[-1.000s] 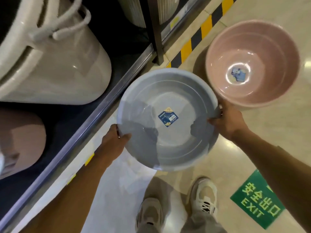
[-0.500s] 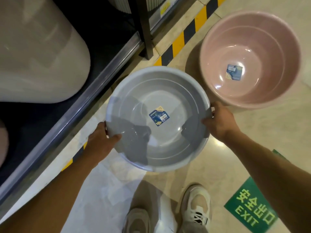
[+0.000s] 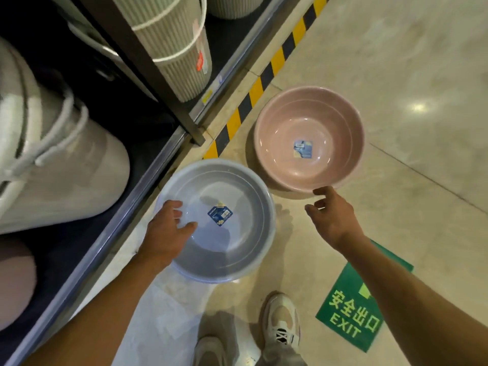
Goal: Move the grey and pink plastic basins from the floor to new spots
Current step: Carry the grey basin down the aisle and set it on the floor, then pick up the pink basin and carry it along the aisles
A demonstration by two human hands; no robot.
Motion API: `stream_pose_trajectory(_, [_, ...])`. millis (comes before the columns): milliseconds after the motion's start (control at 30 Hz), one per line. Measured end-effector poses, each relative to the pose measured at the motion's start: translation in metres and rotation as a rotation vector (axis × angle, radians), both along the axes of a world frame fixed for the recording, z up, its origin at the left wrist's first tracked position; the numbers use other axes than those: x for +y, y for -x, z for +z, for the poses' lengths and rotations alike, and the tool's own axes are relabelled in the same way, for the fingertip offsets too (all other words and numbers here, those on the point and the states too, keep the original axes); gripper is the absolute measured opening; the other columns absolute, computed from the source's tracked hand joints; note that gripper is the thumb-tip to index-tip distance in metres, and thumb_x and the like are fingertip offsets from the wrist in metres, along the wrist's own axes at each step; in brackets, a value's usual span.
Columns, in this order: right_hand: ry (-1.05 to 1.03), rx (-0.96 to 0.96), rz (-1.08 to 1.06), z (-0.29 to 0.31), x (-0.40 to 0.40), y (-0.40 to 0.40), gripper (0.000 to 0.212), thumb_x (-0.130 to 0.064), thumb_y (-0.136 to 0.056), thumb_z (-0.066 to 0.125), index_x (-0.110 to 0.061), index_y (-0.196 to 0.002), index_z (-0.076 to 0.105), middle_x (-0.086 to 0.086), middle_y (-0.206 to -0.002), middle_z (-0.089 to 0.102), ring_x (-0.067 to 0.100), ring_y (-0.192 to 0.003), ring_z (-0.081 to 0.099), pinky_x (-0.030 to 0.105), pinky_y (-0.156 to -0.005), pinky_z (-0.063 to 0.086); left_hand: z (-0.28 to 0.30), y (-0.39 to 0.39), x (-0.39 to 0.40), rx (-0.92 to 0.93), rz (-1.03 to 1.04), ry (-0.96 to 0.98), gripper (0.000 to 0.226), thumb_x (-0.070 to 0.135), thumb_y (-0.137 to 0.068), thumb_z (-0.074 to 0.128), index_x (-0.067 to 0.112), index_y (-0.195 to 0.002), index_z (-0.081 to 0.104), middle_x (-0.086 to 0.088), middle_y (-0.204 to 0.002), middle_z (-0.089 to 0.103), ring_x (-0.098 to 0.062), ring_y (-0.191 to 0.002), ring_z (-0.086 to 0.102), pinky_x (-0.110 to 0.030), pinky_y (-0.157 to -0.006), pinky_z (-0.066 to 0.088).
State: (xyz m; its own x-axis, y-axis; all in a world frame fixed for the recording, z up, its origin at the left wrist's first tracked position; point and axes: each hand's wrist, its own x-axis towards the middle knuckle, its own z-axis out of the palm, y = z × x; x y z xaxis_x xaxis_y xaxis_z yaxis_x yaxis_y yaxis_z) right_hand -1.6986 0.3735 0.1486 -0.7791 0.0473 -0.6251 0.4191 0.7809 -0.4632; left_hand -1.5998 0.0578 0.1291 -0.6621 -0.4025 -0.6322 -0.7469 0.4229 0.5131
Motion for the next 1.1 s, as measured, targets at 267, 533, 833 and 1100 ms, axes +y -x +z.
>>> stream_pose_trajectory(267, [0.015, -0.004, -0.134, 0.088, 0.082, 0.005, 0.042, -0.025, -0.097, 0.058, -0.013, -0.137, 0.051, 0.015, -0.123, 0.065, 0.030, -0.107, 0.062, 0.040, -0.092, 0.050, 0.075, 0.043, 0.084, -0.019, -0.183, -0.044, 0.048, 0.021, -0.091, 0.075, 0.021, -0.133, 0.053, -0.003, -0.115, 0.061, -0.022, -0.103, 0.062, -0.027, -0.076, 0.045])
stream_pose_trajectory(533, [-0.007, -0.034, -0.279, 0.133, 0.150, 0.014, 0.043, -0.027, -0.097, 0.059, -0.013, -0.137, 0.051, 0.017, -0.125, 0.065, 0.031, -0.106, 0.062, 0.037, -0.088, 0.050, 0.115, 0.108, 0.137, -0.025, -0.256, -0.081, 0.047, 0.024, -0.093, 0.072, 0.025, -0.135, 0.050, 0.000, -0.120, 0.059, -0.022, -0.113, 0.062, -0.037, -0.087, 0.054])
stream_pose_trajectory(833, [-0.068, -0.069, -0.291, 0.083, 0.134, 0.079, 0.057, -0.039, -0.094, 0.062, -0.017, -0.142, 0.043, 0.012, -0.127, 0.065, 0.029, -0.109, 0.062, 0.039, -0.089, 0.050, 0.064, 0.205, 0.128, -0.073, -0.383, 0.017, 0.062, 0.042, -0.086, 0.074, 0.021, -0.139, 0.051, 0.001, -0.111, 0.059, -0.024, -0.104, 0.059, -0.039, -0.085, 0.052])
stream_pose_trajectory(1100, [-0.152, -0.047, -0.264, -0.062, 0.140, 0.135, 0.067, -0.058, -0.087, 0.060, -0.022, -0.140, 0.042, 0.008, -0.122, 0.068, 0.033, -0.107, 0.064, 0.053, -0.090, 0.054, -0.071, 0.267, 0.117, 0.024, -0.342, 0.169, 0.076, 0.056, -0.084, 0.070, 0.017, -0.145, 0.049, -0.009, -0.119, 0.068, -0.033, -0.111, 0.063, -0.036, -0.083, 0.045])
